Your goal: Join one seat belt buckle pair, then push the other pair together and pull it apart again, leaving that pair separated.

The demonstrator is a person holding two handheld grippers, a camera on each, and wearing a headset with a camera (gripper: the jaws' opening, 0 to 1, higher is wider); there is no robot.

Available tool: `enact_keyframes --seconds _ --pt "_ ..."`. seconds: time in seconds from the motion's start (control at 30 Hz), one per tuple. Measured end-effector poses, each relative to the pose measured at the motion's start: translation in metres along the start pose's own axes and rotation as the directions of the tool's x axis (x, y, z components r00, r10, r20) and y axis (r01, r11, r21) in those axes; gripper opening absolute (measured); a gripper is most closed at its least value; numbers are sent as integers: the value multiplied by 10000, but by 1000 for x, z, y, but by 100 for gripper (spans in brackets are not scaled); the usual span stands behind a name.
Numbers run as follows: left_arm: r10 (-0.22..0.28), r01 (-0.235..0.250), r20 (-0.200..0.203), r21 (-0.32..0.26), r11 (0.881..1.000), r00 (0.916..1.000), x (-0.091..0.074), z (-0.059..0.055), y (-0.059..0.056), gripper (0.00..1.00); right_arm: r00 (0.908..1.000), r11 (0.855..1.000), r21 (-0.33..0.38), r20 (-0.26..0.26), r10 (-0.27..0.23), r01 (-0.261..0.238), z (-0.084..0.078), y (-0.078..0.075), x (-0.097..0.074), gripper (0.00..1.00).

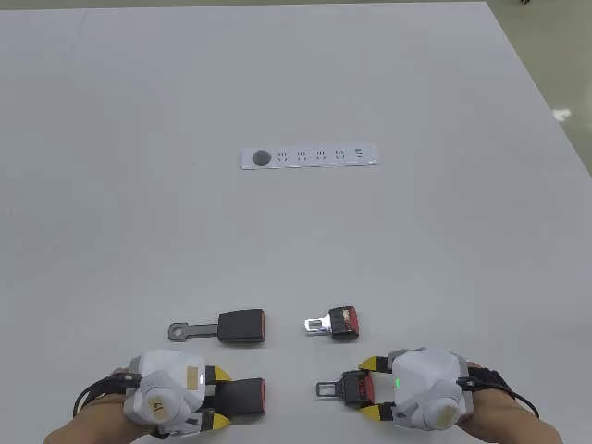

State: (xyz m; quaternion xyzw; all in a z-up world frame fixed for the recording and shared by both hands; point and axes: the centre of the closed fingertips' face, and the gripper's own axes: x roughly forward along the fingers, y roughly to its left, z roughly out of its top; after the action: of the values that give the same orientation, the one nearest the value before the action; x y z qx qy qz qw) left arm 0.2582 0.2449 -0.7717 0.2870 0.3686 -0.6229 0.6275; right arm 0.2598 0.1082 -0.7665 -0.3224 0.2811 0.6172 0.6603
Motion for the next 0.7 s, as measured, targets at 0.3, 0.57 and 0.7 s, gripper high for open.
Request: enact_keyframes --seconds 0.3,0.57,0.7 --pt "-8 8 -61 -30 10000 10000 1 -3 1 31 9999 10000 -30 124 85 -84 10 1 8 30" --pt "-4 3 -83 -76 10000 10000 3 -3 2 31 9997 9999 -15 239 108 -108 18 1 15 30" --pt "2 -3 -91 -90 10000 10000 4 -6 3 31 9995 9999 -35 300 123 -122 22 1 18 30"
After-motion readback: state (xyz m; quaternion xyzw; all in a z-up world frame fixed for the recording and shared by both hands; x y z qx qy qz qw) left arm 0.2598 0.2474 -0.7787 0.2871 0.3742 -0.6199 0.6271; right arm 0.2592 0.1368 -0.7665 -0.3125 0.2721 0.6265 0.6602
